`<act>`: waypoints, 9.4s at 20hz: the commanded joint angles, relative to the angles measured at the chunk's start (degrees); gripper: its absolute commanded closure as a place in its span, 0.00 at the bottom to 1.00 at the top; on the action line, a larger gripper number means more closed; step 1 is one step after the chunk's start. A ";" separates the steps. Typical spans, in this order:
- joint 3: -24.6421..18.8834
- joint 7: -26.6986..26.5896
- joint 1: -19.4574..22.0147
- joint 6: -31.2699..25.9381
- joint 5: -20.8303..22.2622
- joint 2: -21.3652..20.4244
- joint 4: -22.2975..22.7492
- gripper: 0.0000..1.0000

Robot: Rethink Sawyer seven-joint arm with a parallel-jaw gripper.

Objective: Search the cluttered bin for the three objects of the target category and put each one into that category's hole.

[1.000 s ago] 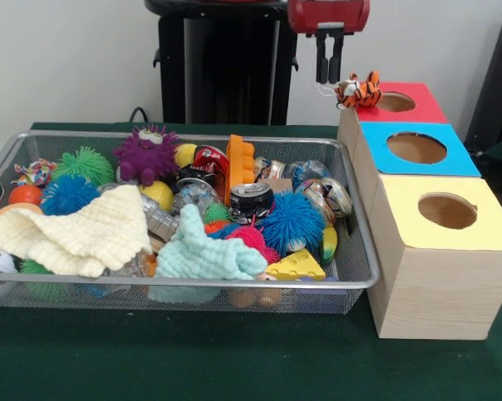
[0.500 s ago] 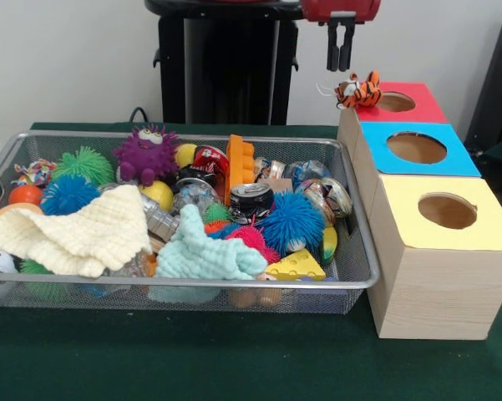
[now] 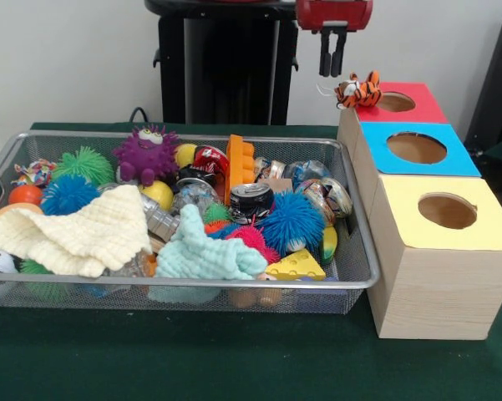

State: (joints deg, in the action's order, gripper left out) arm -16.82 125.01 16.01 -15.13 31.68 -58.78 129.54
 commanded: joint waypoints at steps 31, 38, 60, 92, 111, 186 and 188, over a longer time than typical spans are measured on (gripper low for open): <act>2.00 1.87 1.19 1.95 3.89 9.76 -8.65 1.00; 3.34 2.59 0.53 5.37 5.22 12.46 -10.00 1.00; 4.14 9.82 -3.41 9.71 -4.53 9.50 0.16 1.00; 5.81 6.91 -5.64 17.21 -9.70 13.26 1.21 1.00; -2.05 -2.10 4.41 6.82 -7.46 7.33 -2.19 1.00; -15.89 -4.21 14.58 -10.69 -13.69 -6.98 2.31 1.00; -11.67 0.04 12.03 -9.23 -11.05 -7.81 1.99 1.00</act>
State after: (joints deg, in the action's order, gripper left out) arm -29.17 125.01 29.48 -20.08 18.88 -64.34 132.49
